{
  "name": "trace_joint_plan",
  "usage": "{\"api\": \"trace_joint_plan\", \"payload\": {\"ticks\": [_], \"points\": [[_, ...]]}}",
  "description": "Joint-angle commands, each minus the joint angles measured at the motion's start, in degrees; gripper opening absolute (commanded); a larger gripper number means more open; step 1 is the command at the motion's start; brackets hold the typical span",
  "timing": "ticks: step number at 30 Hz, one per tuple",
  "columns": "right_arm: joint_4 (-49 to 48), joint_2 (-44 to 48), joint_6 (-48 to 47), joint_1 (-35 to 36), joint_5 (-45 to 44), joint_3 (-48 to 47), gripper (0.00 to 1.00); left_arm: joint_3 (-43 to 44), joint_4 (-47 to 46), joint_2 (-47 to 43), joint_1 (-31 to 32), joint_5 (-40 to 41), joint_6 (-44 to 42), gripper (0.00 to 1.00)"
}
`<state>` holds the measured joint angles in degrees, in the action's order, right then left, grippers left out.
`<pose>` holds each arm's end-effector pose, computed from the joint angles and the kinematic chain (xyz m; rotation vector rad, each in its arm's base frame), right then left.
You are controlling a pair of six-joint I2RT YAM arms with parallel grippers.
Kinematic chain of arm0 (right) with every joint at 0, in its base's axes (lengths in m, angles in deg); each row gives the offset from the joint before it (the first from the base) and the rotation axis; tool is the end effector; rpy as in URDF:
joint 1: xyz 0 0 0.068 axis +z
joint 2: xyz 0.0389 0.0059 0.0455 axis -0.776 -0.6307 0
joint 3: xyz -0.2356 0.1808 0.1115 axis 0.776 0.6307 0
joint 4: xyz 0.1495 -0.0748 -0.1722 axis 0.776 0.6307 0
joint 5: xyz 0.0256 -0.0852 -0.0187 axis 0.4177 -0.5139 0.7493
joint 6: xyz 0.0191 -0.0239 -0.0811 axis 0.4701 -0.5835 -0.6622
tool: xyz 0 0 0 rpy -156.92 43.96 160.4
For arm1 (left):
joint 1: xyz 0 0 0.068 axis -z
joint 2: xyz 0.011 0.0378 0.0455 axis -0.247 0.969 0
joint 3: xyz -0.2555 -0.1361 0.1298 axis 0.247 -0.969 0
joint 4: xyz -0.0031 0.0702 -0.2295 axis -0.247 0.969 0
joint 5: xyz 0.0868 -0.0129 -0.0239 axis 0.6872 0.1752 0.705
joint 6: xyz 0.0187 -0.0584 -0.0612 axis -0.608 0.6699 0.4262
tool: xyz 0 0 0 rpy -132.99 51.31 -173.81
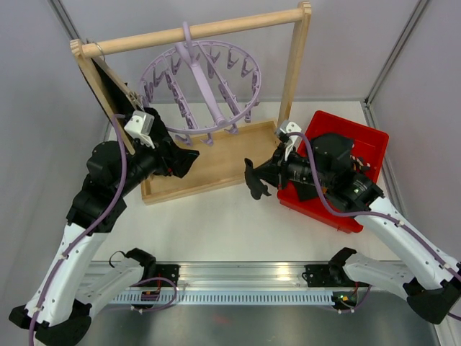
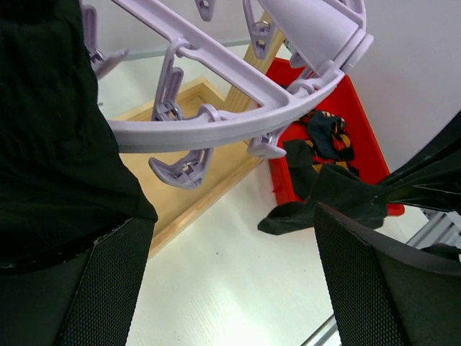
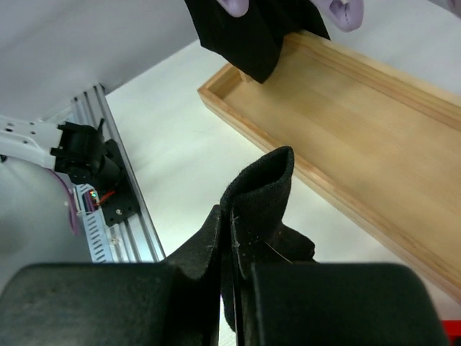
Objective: Clip the socks to the hanger
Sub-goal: Pick up the sock from the bin.
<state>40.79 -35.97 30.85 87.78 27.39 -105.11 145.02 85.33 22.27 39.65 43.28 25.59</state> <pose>0.1431 0.1513 0.4221 -0.7935 1.7121 0.9852 0.1230 -0.0727 0.4563 0.2553 1.7352 -0.6929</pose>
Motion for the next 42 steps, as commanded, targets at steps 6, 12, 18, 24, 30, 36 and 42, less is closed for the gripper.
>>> {"api": "trace_joint_plan", "payload": {"ticks": [6,12,18,24,30,36,42], "points": [[1.41,-0.93,-2.64,4.34,-11.56,-2.89,0.0,-1.63,-3.29,-2.57,-0.21,-5.86,3.33,0.92],[1.67,-0.84,-3.79,5.57,-9.89,-2.89,0.0,-2.15,-0.74,-4.68,-0.21,-9.71,1.49,0.9],[0.62,-0.93,-3.26,6.09,-3.22,-4.73,0.0,-5.14,-3.28,-6.09,-0.21,-22.34,-0.8,0.9],[-0.87,-0.75,-0.54,7.32,5.13,-8.77,0.0,-10.5,-13.65,-7.41,-0.21,-31.78,1.13,0.9],[-2.2,-0.4,1.31,8.82,10.41,-10.18,0.0,-14.72,-26.38,-7.58,-0.21,-37.05,5.7,0.9],[-2.81,-1.19,2.1,10.4,11.21,-12.12,0.0,-16.74,-35.98,-6.36,-0.21,-41.72,10.01,0.9],[-4.83,-2.16,3.33,11.63,11.65,-13.26,0.0,-18.5,-41.85,-5.04,-0.21,-44.0,12.47,0.91]]}}
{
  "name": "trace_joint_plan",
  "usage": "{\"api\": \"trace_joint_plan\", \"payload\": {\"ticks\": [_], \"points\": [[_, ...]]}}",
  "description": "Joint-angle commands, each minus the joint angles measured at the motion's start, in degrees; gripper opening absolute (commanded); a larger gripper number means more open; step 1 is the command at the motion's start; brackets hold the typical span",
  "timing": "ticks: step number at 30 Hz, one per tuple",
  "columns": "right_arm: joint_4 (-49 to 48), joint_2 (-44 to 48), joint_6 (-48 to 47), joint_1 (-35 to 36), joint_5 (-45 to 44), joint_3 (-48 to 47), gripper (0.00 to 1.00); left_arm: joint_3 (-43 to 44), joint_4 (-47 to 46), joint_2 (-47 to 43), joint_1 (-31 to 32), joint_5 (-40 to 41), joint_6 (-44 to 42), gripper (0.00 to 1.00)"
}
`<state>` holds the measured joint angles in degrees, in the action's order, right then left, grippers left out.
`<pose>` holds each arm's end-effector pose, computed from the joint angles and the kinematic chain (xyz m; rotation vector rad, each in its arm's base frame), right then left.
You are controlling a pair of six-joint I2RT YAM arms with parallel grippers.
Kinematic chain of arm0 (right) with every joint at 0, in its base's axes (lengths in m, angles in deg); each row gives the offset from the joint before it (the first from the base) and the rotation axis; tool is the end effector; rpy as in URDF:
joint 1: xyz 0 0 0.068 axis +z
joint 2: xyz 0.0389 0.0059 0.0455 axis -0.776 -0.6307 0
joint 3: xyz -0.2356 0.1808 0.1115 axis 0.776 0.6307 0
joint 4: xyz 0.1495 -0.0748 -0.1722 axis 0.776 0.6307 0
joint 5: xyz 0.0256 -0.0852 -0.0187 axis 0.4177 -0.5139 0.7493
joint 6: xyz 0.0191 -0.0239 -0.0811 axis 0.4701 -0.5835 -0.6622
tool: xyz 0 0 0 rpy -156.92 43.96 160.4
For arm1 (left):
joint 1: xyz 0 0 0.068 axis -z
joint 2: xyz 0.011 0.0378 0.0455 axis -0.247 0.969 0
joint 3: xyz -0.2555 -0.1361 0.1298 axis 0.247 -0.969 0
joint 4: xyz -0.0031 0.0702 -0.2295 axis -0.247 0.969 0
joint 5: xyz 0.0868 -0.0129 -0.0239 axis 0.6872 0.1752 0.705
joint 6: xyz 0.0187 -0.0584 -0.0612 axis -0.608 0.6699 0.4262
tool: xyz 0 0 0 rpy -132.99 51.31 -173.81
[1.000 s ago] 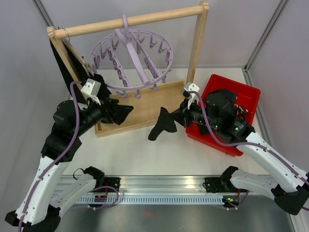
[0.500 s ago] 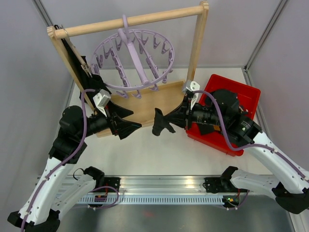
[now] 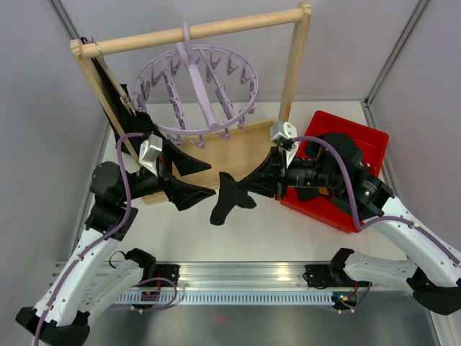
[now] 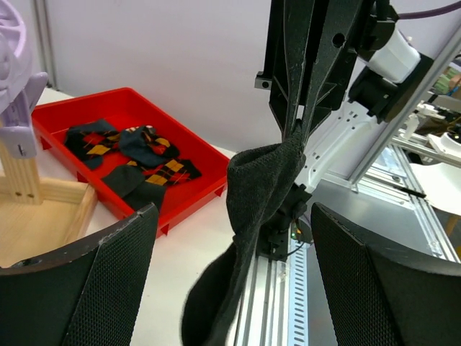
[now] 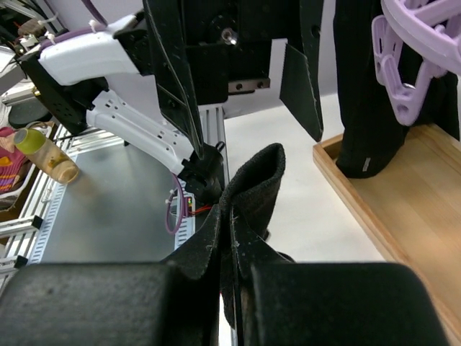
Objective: Clip the socks to the hanger
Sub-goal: Pick up the sock from the bin.
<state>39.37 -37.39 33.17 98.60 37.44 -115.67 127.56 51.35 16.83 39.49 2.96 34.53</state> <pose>0.0952 0.1737 0.4856 -1.0454 1.4330 1.2894 0.0812 -0.1031 0.4440 0.7865 1.3335 -1.2971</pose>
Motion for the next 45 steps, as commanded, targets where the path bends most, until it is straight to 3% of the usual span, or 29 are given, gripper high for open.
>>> {"api": "trace_joint_plan", "payload": {"ticks": [1,22,28,37,45], "points": [[-3.5,-1.17,1.1,0.99,1.51,-2.88,0.0,-1.47,-8.66,0.76,0.03,-3.86,4.58,0.91],[-5.26,-4.52,1.19,3.71,-0.96,-5.96,0.0,-4.47,-17.46,2.52,1.26,-6.14,9.68,0.87],[-5.26,-4.96,1.1,3.98,-2.54,-6.05,0.0,-4.55,-19.13,2.6,1.7,-6.58,10.65,0.8],[-5.78,-5.4,1.19,4.24,-3.86,-6.31,0.0,-4.55,-19.22,2.87,2.41,-6.5,10.74,0.55],[-6.23,-5.22,1.37,4.59,-4.56,-6.48,0.0,-4.55,-19.75,3.66,3.02,-5.79,10.92,0.52]]}}
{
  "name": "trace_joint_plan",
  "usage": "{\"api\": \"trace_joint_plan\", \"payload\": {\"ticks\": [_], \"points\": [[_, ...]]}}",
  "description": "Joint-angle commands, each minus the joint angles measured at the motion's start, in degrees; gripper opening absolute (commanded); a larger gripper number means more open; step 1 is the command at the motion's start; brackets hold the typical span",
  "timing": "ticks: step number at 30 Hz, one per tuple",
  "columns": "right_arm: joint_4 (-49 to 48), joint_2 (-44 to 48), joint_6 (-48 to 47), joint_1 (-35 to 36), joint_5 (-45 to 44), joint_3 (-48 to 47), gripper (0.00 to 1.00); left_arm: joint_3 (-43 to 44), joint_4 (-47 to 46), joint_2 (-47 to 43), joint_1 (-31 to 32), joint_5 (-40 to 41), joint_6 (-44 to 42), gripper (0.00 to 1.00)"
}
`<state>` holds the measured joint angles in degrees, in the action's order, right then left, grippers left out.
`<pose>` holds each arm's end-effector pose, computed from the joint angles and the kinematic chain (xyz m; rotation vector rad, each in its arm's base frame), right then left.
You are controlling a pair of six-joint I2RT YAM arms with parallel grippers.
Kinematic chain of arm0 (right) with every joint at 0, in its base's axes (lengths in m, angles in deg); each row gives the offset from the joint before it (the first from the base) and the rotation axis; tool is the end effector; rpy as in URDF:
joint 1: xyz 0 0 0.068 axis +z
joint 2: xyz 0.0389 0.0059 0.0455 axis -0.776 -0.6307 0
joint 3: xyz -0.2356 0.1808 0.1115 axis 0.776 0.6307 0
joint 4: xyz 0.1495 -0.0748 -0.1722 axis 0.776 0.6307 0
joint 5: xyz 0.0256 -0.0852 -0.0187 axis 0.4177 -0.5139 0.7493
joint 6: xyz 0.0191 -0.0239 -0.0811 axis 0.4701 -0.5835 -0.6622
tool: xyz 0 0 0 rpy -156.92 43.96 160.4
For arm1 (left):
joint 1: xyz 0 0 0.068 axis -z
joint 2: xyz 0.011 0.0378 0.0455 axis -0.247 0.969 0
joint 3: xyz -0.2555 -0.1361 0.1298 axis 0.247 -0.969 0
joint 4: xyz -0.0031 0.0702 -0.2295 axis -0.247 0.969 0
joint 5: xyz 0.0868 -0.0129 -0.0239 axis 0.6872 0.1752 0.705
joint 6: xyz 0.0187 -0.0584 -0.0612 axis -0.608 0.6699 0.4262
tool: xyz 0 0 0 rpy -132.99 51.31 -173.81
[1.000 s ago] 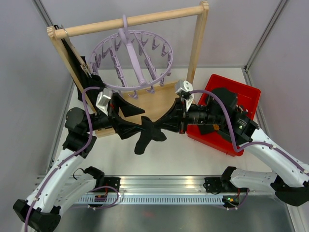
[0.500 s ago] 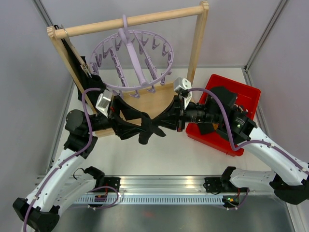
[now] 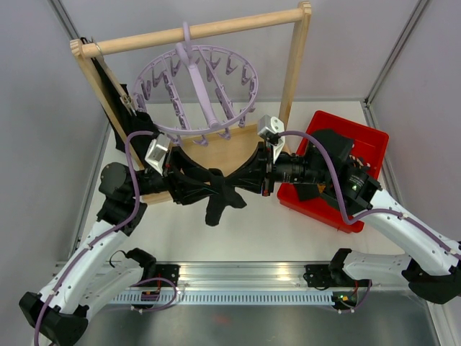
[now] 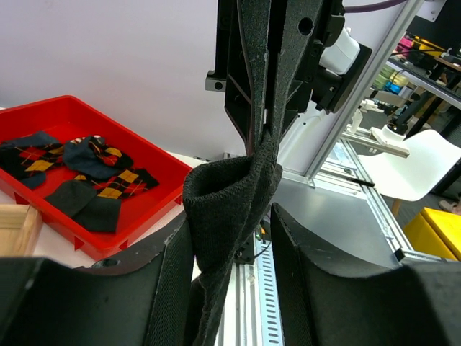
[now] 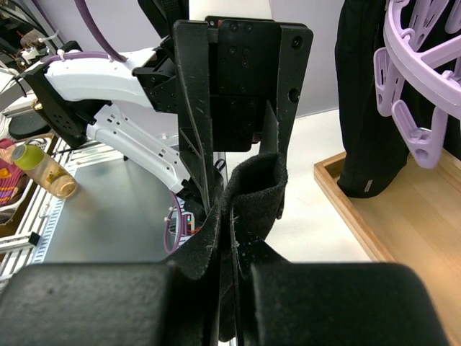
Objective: Clip the socks to the hanger
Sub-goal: Pick up the sock from the bin.
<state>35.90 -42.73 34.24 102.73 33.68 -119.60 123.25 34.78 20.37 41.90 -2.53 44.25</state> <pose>0.1049 0.2020 0.4994 -1.0350 1.4046 1.3061 0.0860 -0.1163 0.4439 0.8560 1.2506 -1.4724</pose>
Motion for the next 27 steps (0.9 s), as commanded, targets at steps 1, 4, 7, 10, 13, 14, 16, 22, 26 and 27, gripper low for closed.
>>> {"api": "trace_joint_plan", "payload": {"ticks": [1,4,7,10,13,14,16,22,26,27], "points": [[-2.66,0.03,0.38,0.46,-0.97,-2.55,0.0,-0.25,-3.27,0.21,0.71,-0.22,1.28,0.5],[-2.84,-0.24,0.38,0.46,-1.06,-2.46,0.0,-0.25,-3.44,0.38,0.97,0.05,1.36,0.48],[-3.1,-0.33,0.47,0.64,-1.5,-2.29,0.0,0.01,-3.53,0.56,1.23,0.22,1.37,0.45],[-3.19,-0.33,0.38,0.72,-2.03,-2.2,0.0,0.02,-3.36,0.82,1.41,0.57,1.36,0.39],[-2.93,-0.41,0.21,0.9,-2.73,-2.2,0.0,0.19,-3.62,0.91,1.76,0.75,1.45,0.33],[-2.84,-0.5,0.12,0.99,-3.08,-2.2,0.0,0.19,-3.71,0.82,1.85,0.75,1.45,0.31],[-2.49,-0.68,-0.05,1.16,-3.96,-2.2,0.0,0.45,-3.62,0.82,2.02,0.84,1.45,0.25],[-0.56,-1.29,-1.2,1.95,-9.14,-2.11,0.02,1.68,0.33,0.56,2.11,2.59,-0.03,0.03],[1.11,-1.21,-1.9,2.13,-14.24,-1.94,0.26,2.21,3.14,-0.23,2.11,3.47,-1.44,0.02],[1.29,-0.94,-2.25,2.22,-15.9,-1.85,0.38,2.3,3.93,-0.49,2.11,3.91,-2.32,0.02]]}}
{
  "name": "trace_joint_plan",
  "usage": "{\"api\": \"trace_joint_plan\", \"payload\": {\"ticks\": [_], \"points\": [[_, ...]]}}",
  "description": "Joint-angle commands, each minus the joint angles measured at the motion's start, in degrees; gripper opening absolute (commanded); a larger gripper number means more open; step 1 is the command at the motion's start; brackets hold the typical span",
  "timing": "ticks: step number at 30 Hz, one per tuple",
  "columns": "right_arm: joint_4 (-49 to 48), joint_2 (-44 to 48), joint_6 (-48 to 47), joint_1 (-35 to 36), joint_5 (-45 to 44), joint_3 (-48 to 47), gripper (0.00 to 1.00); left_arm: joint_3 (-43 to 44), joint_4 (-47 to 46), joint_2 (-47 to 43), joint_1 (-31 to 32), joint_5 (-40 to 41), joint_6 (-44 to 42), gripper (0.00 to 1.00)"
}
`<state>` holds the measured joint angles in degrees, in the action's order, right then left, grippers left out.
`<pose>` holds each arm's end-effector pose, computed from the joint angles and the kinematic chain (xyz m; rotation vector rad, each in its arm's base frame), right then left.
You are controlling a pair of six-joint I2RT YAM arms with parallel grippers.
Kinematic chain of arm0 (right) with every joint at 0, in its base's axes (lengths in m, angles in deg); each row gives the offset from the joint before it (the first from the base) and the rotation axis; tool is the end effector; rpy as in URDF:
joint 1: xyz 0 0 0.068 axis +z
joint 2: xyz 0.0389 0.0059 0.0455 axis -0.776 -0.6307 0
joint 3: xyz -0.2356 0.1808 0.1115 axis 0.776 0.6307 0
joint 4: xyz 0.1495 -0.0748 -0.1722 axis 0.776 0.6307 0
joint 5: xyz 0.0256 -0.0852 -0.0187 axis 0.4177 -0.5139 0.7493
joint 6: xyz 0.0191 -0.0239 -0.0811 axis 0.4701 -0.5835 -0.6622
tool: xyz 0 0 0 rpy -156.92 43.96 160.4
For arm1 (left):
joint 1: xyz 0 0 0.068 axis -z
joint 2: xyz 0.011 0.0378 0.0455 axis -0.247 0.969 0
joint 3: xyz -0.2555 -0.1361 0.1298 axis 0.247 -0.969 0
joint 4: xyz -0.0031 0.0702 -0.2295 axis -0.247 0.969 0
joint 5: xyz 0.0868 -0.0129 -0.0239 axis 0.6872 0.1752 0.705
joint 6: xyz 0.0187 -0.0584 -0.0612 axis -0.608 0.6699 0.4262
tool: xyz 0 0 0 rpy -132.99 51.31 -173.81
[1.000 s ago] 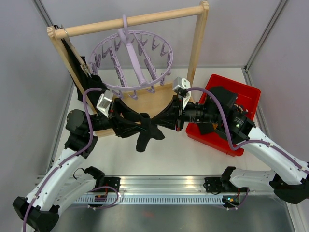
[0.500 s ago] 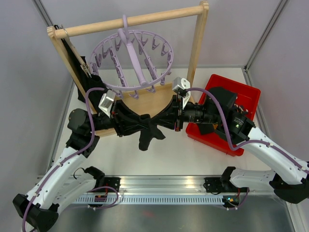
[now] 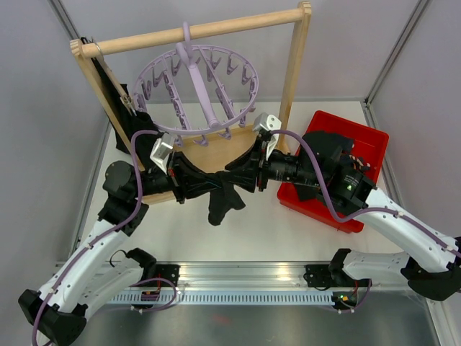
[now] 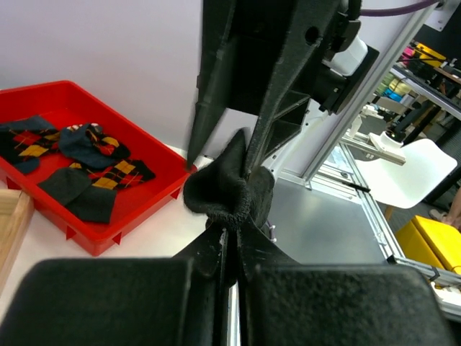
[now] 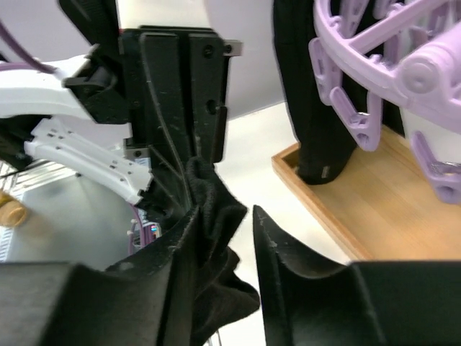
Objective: Clip the socks to the hanger
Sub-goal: Pick up the sock from the bin, then open the clamp at the hanger.
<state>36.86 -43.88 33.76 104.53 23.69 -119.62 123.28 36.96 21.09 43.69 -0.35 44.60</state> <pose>0.1162 0.2095 0.4928 -0.9332 1.4841 1.1892 0.0901 -0.1213 0.4393 0.8245 1.3024 -1.4978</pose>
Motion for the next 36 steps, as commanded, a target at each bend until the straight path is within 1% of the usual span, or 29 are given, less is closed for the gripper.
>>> {"api": "trace_joint_plan", "payload": {"ticks": [1,2,3,4,6,7,8,10,11,13,17,20,21,26,28,31,33,34,35,36], "points": [[0.5,0.39,-2.12,0.43,-6.89,-1.83,0.43,2.45,4.02,-1.57,0.32,2.16,-3.37,0.02],[0.85,0.65,-2.3,0.34,-7.59,-1.65,0.48,2.63,5.34,-2.18,0.32,2.95,-4.08,0.02],[0.94,1.26,-2.65,0.43,-9.17,-1.56,0.56,2.89,6.58,-2.45,0.32,3.48,-5.47,0.02],[1.03,1.71,-3.17,0.34,-10.31,-1.39,0.6,3.07,9.81,-2.88,0.32,4.18,-6.18,0.02],[1.47,2.93,-3.97,0.34,-12.86,-1.04,0.69,3.51,12.64,-3.94,0.32,6.12,-8.2,0.02],[1.56,3.38,-4.4,0.34,-15.31,-0.86,0.71,3.6,13.78,-4.2,0.32,6.82,-8.65,0.02],[1.65,3.9,-5.19,0.34,-17.25,-0.25,0.71,3.77,16.58,-4.55,0.32,8.48,-9.17,0.02],[1.74,5.13,-6.16,0.43,-22.42,0.28,0.72,4.21,19.06,-5.52,0.32,10.07,-10.58,0.02],[1.91,5.4,-6.95,0.34,-23.41,0.63,0.72,4.3,21.94,-5.87,0.32,11.47,-10.93,0.02],[1.83,5.49,-7.74,0.43,-28.66,0.99,0.72,4.47,24.24,-6.66,0.32,12.53,-12.08,0.02],[1.39,3.65,-10.64,0.43,-30.53,1.6,0.73,4.74,29.16,-7.55,0.32,14.56,-13.4,0.02],[-0.28,2.86,-11.26,0.16,-31.15,2.65,0.73,5.0,31.1,-8.34,0.32,15.87,-14.01,0.02],[-0.81,2.85,-12.83,0.08,-31.59,3.09,0.73,5.09,32.15,-8.6,0.32,16.23,-14.19,0.02],[-3.35,2.59,-14.86,-2.47,-34.14,4.76,0.74,5.44,35.5,-10.09,0.32,18.43,-15.86,0.02],[-4.5,2.68,-16.96,-3.17,-33.45,6.34,0.76,5.36,36.2,-10.36,0.32,18.86,-16.12,0.02],[-7.74,2.85,-18.03,-6.42,-27.66,8.62,0.78,5.18,36.56,-10.71,0.32,19.04,-16.65,0.02],[-10.12,3.12,-17.68,-10.46,-23.79,10.21,0.8,5.0,36.82,-10.62,0.32,19.04,-17.09,0.02],[-12.56,3.29,-17.42,-11.86,-18.99,11.87,0.8,5.18,37.17,-10.45,0.32,19.04,-17.35,0.02],[-13.98,3.47,-16.81,-15.01,-17.02,12.76,0.8,5.18,37.35,-10.53,0.32,19.13,-17.79,0.02],[-15.82,3.64,-16.8,-16.35,-14.65,13.72,0.8,5.18,37.61,-10.45,0.32,19.22,-17.97,0.02]]}}
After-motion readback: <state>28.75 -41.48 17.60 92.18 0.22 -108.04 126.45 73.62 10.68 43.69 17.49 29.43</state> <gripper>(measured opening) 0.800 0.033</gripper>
